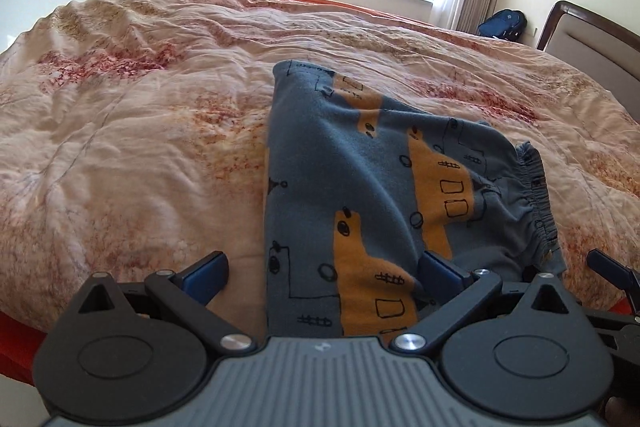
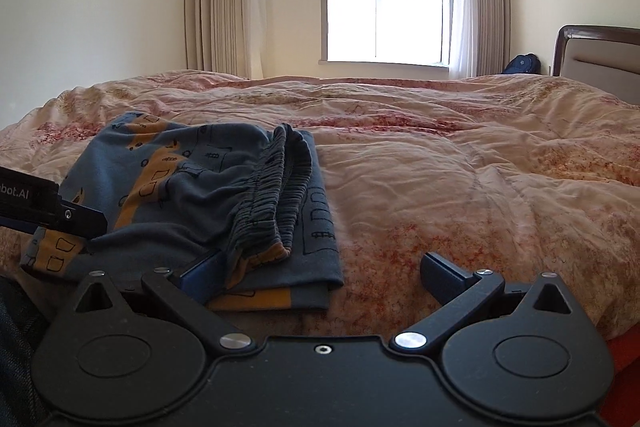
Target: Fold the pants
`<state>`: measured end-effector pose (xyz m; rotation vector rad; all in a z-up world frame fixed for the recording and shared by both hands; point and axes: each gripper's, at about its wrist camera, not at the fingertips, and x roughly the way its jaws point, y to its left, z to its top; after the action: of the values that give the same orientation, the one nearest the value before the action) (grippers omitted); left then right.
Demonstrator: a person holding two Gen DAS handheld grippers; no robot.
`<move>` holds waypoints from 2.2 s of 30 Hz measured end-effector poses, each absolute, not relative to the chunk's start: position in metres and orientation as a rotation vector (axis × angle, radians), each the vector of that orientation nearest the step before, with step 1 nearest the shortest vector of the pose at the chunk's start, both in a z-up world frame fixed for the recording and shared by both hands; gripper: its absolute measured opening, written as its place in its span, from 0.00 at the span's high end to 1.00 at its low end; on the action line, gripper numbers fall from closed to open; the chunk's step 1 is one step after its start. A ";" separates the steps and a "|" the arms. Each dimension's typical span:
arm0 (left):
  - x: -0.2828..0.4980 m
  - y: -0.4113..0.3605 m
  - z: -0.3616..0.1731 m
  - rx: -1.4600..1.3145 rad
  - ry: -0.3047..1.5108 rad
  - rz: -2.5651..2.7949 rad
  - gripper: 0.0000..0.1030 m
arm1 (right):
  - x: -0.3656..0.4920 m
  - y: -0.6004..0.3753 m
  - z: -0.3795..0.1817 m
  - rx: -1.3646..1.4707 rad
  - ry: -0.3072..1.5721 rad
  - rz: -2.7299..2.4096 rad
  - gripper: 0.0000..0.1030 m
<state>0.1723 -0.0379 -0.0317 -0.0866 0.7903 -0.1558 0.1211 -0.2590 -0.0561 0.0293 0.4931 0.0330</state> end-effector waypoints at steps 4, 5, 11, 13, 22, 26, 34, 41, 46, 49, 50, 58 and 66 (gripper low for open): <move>0.167 -0.034 -0.033 -0.115 0.810 -0.154 0.01 | 0.113 -0.258 -0.054 0.029 0.510 0.024 0.00; 0.166 -0.033 -0.034 -0.119 0.817 -0.155 0.01 | 0.112 -0.258 -0.055 0.029 0.518 0.015 0.00; 0.163 -0.035 -0.036 -0.107 0.829 -0.157 0.00 | 0.103 -0.262 -0.051 0.074 0.523 0.005 0.00; 0.163 -0.034 -0.036 -0.111 0.829 -0.158 0.00 | 0.101 -0.260 -0.050 0.066 0.520 0.005 0.00; 0.163 -0.031 -0.037 -0.122 0.832 -0.163 0.00 | 0.099 -0.254 -0.054 0.062 0.550 -0.002 0.00; 0.163 -0.030 -0.037 -0.133 0.829 -0.165 0.00 | 0.100 -0.252 -0.057 0.057 0.560 -0.001 0.00; 0.152 -0.006 -0.035 -0.300 0.730 -0.225 0.00 | 0.080 -0.262 -0.047 0.217 0.355 0.136 0.00; 0.158 0.010 -0.019 -0.338 0.628 -0.193 0.00 | 0.103 -0.278 -0.046 0.362 0.355 0.347 0.00; 0.188 -0.016 -0.007 -0.126 0.591 -0.154 0.00 | 0.142 -0.302 -0.041 0.471 0.367 0.373 0.00; 0.208 -0.028 -0.006 -0.081 0.585 -0.140 0.00 | 0.168 -0.308 -0.043 0.431 0.403 0.361 0.00; 0.214 -0.031 -0.007 -0.070 0.592 -0.131 0.00 | 0.174 -0.309 -0.044 0.429 0.414 0.362 0.00; 0.240 -0.022 -0.034 -0.215 0.648 -0.091 0.00 | 0.205 -0.307 -0.055 0.421 0.441 0.426 0.00; 0.237 -0.017 -0.039 -0.255 0.630 -0.083 0.00 | 0.208 -0.296 -0.063 0.376 0.438 0.422 0.00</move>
<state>0.2375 -0.0172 -0.0393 -0.2554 0.6296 -0.0826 0.2081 -0.2955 -0.0626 0.3759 0.4380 0.4219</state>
